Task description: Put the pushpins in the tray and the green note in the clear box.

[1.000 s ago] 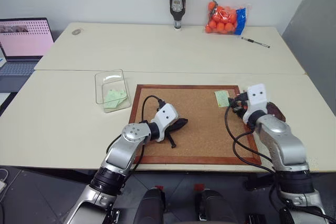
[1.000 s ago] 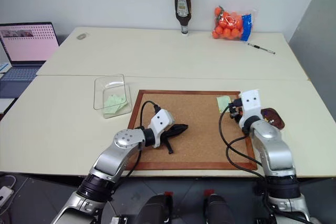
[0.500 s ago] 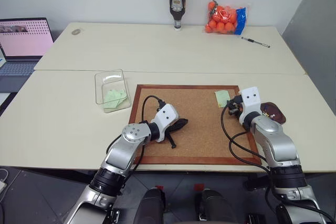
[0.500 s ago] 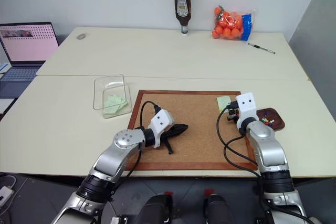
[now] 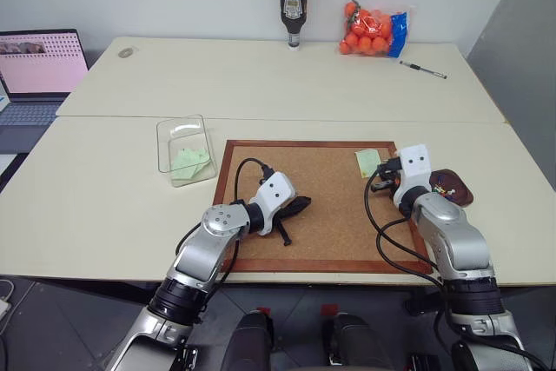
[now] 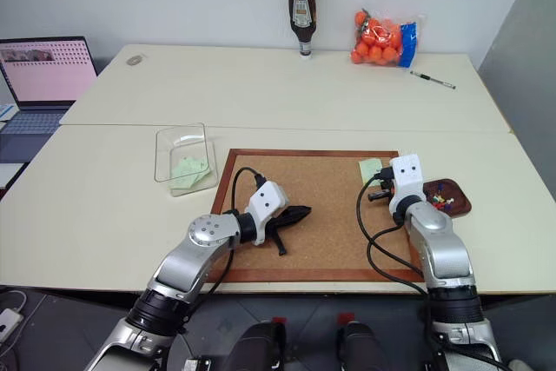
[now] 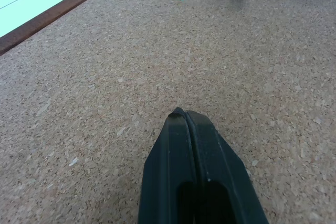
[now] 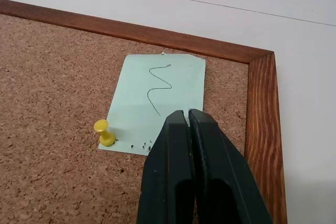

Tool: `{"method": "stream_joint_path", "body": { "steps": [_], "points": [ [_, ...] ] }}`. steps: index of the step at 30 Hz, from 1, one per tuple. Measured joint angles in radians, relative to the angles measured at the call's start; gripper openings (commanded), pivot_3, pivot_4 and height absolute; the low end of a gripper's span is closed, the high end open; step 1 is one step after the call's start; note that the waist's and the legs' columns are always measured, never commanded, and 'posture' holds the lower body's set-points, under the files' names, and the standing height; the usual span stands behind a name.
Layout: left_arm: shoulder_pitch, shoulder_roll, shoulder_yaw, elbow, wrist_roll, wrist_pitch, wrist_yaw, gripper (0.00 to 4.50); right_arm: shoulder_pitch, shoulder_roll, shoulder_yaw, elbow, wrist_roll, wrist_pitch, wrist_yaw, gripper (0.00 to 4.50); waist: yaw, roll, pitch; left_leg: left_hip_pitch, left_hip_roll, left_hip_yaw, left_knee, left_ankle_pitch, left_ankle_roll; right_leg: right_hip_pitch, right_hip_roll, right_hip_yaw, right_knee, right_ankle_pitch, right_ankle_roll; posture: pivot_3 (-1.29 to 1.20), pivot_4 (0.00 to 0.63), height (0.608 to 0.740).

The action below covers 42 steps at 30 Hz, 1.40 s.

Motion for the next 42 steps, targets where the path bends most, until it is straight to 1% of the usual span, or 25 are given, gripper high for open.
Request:
{"method": "stream_joint_path", "body": {
  "steps": [4, 13, 17, 20, 25, 31, 32, 35, 41, 42],
  "points": [
    [-0.001, 0.0, 0.0, 0.0, 0.002, 0.002, 0.0, 0.0, 0.001, 0.035, 0.001, -0.079, 0.007, -0.048, 0.001, 0.02, -0.001, 0.0, 0.0, 0.0, 0.0, 0.0, 0.0, 0.0, 0.0, 0.0, 0.0, -0.001, 0.0, 0.0, 0.0, 0.0, 0.15, 0.74],
    [-0.002, 0.001, -0.001, 0.0, 0.003, 0.003, -0.001, 0.0, 0.025, 0.061, -0.02, -0.117, 0.009, -0.08, -0.019, 0.02, 0.0, 0.0, 0.0, 0.0, 0.0, -0.001, 0.0, 0.0, 0.0, 0.0, 0.0, 0.0, 0.0, 0.0, 0.0, 0.0, 0.15, 0.74],
    [-0.003, 0.0, -0.004, -0.001, 0.003, 0.003, -0.002, 0.0, 0.052, 0.033, -0.074, -0.175, 0.012, -0.072, -0.025, 0.02, 0.001, 0.0, 0.0, 0.0, 0.0, 0.0, 0.0, 0.0, 0.0, 0.0, 0.0, 0.0, 0.0, 0.0, 0.0, 0.0, 0.15, 0.74],
    [-0.002, 0.001, -0.005, -0.001, 0.003, 0.003, -0.002, 0.0, 0.114, -0.002, -0.129, -0.217, 0.009, -0.037, -0.04, 0.02, 0.002, 0.0, 0.0, 0.0, 0.0, 0.0, 0.0, 0.0, 0.0, 0.0, -0.001, 0.0, -0.001, 0.0, 0.0, 0.0, 0.15, 0.74],
    [0.0, 0.004, -0.003, -0.001, 0.004, 0.003, -0.002, 0.0, 0.197, -0.051, -0.213, -0.223, -0.001, 0.048, -0.073, 0.02, -0.001, 0.0, 0.0, 0.001, 0.0, 0.0, 0.0, 0.0, 0.0, 0.0, -0.001, 0.0, 0.0, 0.0, 0.0, 0.0, 0.15, 0.74],
    [-0.002, 0.004, -0.004, 0.003, 0.005, -0.003, -0.004, 0.0, 0.194, -0.063, -0.233, -0.195, -0.005, 0.074, -0.098, 0.02, -0.001, 0.0, 0.0, 0.001, 0.0, 0.0, 0.0, 0.0, 0.0, 0.0, 0.0, 0.0, 0.0, 0.0, 0.0, 0.0, 0.15, 0.74],
    [-0.002, 0.004, -0.005, 0.004, 0.005, -0.004, -0.005, 0.0, 0.193, -0.063, -0.234, -0.183, -0.005, 0.076, -0.1, 0.23, -0.001, 0.0, 0.0, 0.0, 0.0, 0.0, 0.0, 0.0, 0.0, 0.0, 0.0, 0.0, -0.001, 0.0, 0.0, 0.0, 0.15, 0.74],
    [-0.005, 0.004, -0.005, 0.006, 0.005, -0.005, -0.006, 0.0, 0.184, -0.063, -0.236, -0.16, -0.004, 0.079, -0.108, 0.58, -0.001, 0.0, 0.0, 0.0, 0.0, 0.0, 0.0, 0.0, 0.0, 0.0, 0.0, 0.0, -0.001, 0.0, 0.0, 0.0, 0.15, 0.74],
    [-0.006, 0.007, -0.006, 0.007, 0.005, -0.006, -0.008, 0.0, 0.168, -0.063, -0.247, -0.129, -0.001, 0.076, -0.119, 1.79, -0.001, 0.0, 0.0, 0.0, 0.0, 0.0, 0.0, 0.0, 0.0, 0.0, 0.0, 0.0, -0.001, 0.0, 0.0, 0.0, 0.15, 0.74],
    [-0.006, 0.007, -0.006, 0.007, 0.005, -0.006, -0.008, 0.0, 0.163, -0.063, -0.248, -0.129, -0.001, 0.077, -0.121, 1.79, -0.001, 0.0, 0.0, 0.0, 0.0, 0.0, 0.0, 0.0, 0.0, 0.0, 0.0, 0.0, -0.001, 0.0, 0.0, 0.0, 0.15, 0.74]
  ]
}}
